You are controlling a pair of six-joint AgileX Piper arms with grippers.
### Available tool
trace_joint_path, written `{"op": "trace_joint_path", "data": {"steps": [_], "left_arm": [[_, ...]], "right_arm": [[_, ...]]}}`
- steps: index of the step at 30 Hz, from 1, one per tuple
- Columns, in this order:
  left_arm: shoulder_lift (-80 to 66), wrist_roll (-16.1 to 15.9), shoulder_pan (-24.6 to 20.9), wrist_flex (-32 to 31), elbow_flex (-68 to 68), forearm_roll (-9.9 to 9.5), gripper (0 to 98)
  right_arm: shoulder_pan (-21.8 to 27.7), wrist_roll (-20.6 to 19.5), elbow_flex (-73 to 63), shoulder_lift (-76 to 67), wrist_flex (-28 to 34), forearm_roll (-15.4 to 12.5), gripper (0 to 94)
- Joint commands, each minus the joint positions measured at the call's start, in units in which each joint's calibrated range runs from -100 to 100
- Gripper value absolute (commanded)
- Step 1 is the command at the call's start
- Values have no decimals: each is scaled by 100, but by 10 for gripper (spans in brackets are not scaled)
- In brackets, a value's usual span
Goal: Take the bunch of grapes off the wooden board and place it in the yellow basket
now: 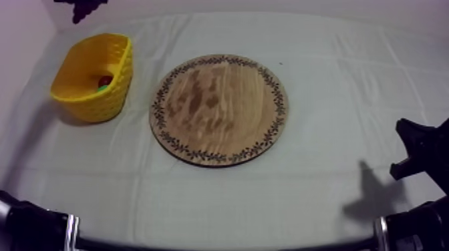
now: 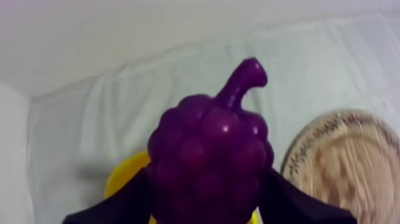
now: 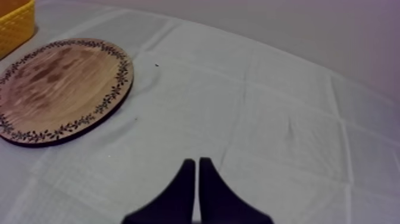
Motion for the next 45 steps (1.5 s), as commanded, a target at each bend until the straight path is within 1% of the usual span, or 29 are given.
{"op": "trace_joint_path", "data": {"steps": [1,5,12,19,28,30,31,32,36,38,41,43,45], "left_arm": [[190,135,-144,-50,15,-3,463],[484,195,-279,-230,239,-67,459],[923,295,-335,-473,779,-228,445],[1172,353,-354,-387,1065,-279,426],[1223,336,-352,-313,1156,-270,434],[1212,355,-342,-258,1134,-271,463],[1204,366,-337,-213,1119,-270,495],[1195,378,-334,-156,1101,-267,544],[1162,435,-317,148,1012,-263,793],[1138,465,-308,270,971,-264,871],[1098,469,-301,374,941,-257,927],[1069,469,-299,400,933,-249,940],[1028,485,-298,408,924,-246,932]], "right_arm": [[2,1,-3,-1,0,1,4],[2,0,-3,-1,0,1,4],[2,0,-3,-1,0,1,4],[2,0,-3,-1,0,1,4],[2,0,-3,-1,0,1,4],[2,0,-3,-1,0,1,4],[2,0,-3,-1,0,1,4],[2,0,-3,-1,0,1,4],[2,0,-3,-1,0,1,4],[2,0,-3,-1,0,1,4],[2,0,-3,-1,0,1,4],[2,0,-3,-1,0,1,4],[2,0,-3,-1,0,1,4]]}}
